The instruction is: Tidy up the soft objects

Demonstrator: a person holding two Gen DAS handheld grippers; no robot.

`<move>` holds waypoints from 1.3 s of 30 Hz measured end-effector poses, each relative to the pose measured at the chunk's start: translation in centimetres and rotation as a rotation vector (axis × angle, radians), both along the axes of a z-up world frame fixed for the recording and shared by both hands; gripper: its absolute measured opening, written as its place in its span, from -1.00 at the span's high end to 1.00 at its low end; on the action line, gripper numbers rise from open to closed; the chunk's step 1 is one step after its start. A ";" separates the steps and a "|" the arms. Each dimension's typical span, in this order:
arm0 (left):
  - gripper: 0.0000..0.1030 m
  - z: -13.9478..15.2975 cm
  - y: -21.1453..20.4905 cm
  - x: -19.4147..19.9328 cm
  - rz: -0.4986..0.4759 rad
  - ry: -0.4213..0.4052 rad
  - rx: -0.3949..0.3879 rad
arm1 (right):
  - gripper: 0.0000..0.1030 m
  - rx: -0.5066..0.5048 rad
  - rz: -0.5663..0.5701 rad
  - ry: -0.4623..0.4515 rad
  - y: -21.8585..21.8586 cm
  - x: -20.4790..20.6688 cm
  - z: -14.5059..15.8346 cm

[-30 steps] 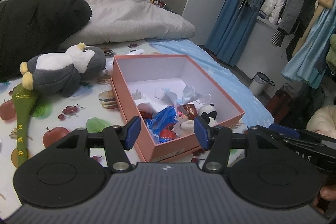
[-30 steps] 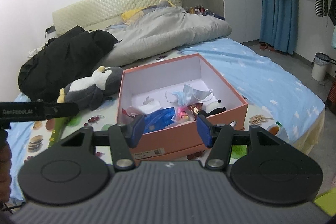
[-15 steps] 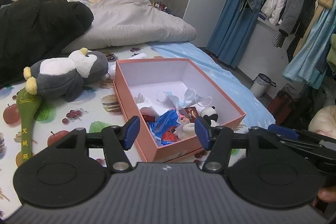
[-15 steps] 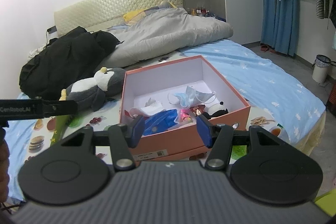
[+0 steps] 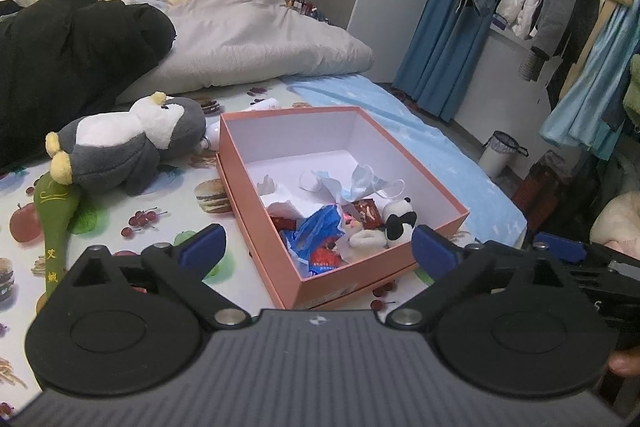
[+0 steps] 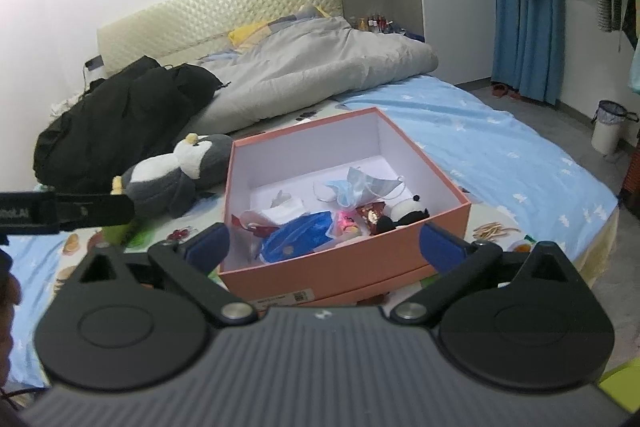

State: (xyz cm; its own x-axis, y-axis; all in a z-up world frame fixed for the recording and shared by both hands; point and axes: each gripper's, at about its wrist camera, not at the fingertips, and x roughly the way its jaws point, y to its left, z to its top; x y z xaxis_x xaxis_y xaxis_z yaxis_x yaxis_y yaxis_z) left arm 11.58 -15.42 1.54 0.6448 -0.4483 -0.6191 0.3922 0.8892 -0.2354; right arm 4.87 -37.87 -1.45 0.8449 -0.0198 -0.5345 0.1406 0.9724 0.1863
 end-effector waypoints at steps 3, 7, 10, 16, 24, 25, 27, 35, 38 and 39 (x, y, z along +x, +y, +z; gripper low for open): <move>-0.98 0.1 -0.3 -0.1 -0.013 -0.003 0.019 | -1.00 0.012 -0.004 0.002 -0.1 0.0 -0.1; -0.99 0.1 -0.5 0.0 -0.014 -0.003 0.034 | -1.00 0.019 -0.010 0.005 -0.2 0.0 -0.2; -0.99 0.1 -0.6 0.1 -0.003 -0.001 0.041 | -1.00 0.021 -0.014 0.006 -0.3 0.1 -0.2; -0.99 0.5 -0.7 0.2 0.000 -0.004 0.049 | -1.00 0.016 -0.017 0.001 -0.3 0.1 -0.2; -0.99 0.7 -0.7 -0.1 -0.005 -0.010 0.047 | -1.00 0.017 -0.015 0.010 -0.2 0.0 -0.5; -0.99 0.7 -0.7 -0.1 -0.006 -0.011 0.046 | -1.00 0.013 -0.019 0.009 -0.2 0.0 -0.5; -1.00 0.7 -0.6 -0.1 -0.003 -0.010 0.045 | -1.00 0.008 -0.024 0.006 -0.2 0.0 -0.4; -1.00 1.0 -0.2 -0.1 0.013 -0.022 0.039 | -1.00 0.016 -0.016 0.001 -0.2 0.0 -0.4; -1.00 1.4 -0.2 -0.1 0.012 -0.027 0.030 | -1.00 0.012 -0.017 0.001 -0.1 -0.1 -0.4; -1.00 1.6 -0.2 -0.1 0.011 -0.030 0.031 | -1.00 0.011 -0.018 0.001 -0.1 -0.1 -0.4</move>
State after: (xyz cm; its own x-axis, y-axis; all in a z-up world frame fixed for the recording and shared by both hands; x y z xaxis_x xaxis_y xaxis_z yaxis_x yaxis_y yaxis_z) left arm 11.52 -15.59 3.10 0.6680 -0.4217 -0.6131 0.3885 0.9004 -0.1960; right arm 4.81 -37.97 -1.82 0.8438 -0.0294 -0.5359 0.1588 0.9675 0.1969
